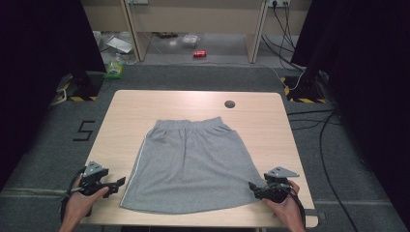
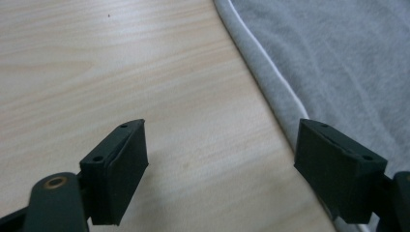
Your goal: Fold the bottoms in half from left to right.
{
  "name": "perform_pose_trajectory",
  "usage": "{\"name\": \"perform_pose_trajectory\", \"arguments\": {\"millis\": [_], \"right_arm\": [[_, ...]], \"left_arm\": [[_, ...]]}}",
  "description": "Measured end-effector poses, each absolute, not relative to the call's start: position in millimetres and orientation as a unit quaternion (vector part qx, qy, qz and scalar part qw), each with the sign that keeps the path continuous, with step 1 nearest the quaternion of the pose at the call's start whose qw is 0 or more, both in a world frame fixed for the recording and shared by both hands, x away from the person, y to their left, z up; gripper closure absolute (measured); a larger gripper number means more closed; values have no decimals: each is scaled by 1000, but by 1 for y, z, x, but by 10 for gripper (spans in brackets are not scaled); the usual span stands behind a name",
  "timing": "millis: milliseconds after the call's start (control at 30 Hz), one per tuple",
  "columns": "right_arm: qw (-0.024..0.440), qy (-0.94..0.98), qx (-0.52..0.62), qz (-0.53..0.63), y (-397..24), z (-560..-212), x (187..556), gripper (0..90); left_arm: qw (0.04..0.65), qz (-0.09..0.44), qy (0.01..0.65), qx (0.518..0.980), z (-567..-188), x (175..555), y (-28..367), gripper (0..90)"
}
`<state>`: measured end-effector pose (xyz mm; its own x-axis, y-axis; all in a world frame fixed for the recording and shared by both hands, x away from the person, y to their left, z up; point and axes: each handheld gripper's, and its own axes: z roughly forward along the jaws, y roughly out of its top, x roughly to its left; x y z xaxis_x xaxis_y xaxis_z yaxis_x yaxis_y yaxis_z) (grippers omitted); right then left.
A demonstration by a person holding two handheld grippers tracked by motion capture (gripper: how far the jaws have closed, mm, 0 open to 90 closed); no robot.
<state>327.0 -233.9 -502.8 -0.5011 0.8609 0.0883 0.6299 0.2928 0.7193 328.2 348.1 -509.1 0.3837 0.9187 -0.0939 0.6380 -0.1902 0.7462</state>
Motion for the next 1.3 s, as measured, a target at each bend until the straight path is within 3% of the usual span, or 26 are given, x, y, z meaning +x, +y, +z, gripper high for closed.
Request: {"name": "perform_pose_trajectory", "arguments": {"millis": [367,733,1300], "right_arm": [[158,792,467,360,-232,-503,327,271],[161,793,464,360,-232,-503,328,271],[158,796,460,361,-231,-503,329,271]], "left_arm": [[383,180,521,742,-497,378,332,196],[382,177,520,743,-498,401,326,204],[382,186,523,739,-482,464,303,288]]}}
